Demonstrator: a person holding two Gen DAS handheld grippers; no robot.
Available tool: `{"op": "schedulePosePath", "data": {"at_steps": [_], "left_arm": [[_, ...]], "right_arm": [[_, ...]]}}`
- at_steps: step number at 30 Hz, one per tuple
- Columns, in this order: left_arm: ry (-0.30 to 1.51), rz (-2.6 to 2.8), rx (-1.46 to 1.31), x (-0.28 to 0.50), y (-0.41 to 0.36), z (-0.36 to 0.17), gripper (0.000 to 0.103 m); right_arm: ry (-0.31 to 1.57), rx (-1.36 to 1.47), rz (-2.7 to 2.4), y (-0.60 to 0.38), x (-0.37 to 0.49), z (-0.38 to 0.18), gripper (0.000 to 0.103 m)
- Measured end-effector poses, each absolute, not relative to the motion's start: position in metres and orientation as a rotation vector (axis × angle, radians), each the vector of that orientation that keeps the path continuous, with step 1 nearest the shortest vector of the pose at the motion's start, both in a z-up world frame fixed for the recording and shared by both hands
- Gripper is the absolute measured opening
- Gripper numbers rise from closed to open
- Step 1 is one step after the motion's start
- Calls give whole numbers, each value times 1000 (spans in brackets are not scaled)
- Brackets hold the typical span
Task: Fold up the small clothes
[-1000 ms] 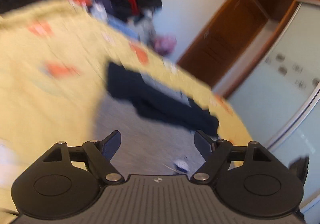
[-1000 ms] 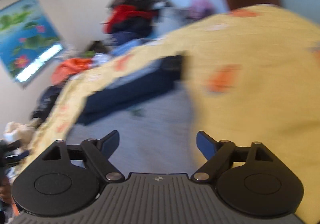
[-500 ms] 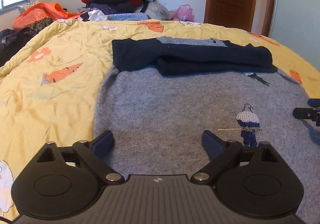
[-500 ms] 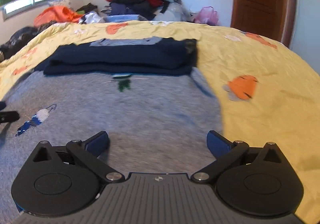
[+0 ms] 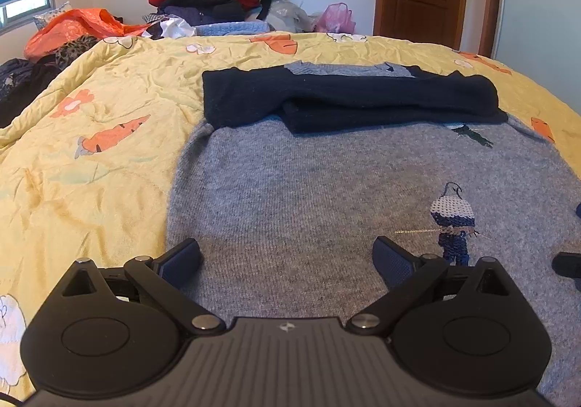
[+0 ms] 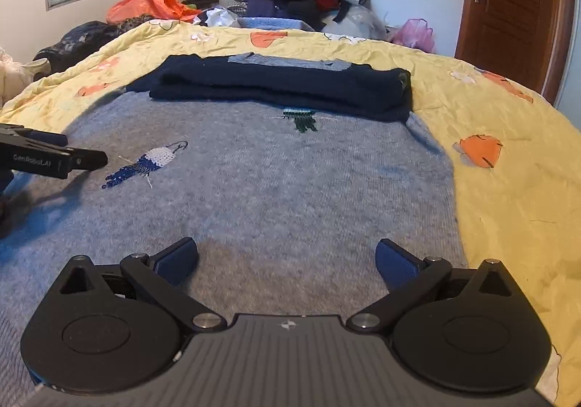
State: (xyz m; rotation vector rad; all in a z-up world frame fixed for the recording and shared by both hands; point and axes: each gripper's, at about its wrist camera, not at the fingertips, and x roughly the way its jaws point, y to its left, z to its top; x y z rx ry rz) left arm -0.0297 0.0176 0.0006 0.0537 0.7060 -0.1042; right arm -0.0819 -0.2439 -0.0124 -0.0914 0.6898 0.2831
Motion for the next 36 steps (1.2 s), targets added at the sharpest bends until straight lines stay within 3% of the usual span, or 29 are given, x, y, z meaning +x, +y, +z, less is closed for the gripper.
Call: {"op": "schedulePosePath", "data": {"at_steps": [12,19,23,27,29,30,31,36], "left_arm": [[744,-340,116,-183,52,5,102],[851,-450,-405,-191,121,10,102],[918,-509,-703,-173,145,-1,101],[941,-520,-756,-167,146,-2,100],[954,-524,-709,-166,140,0,80],[983,-535,-693,-165,137,-3,51],[1010,-534,-675,-164,137,-6,35],[1013,-537,-701,-165,140,-9,36]], "right_arm": [[750,2,336,-301,-141,6,102],[877,524,340,-401,-154,8,102],[931,615,393,-418,-157,6,102],[963,650,454,-425,-161,3,102],[963,707,475,-433,-162,0,102],[964,750,487,-438,-163,-3,102],[966,794,496,-443,-164,-5,102],[986,925,502,-462,-171,-12,101]]}}
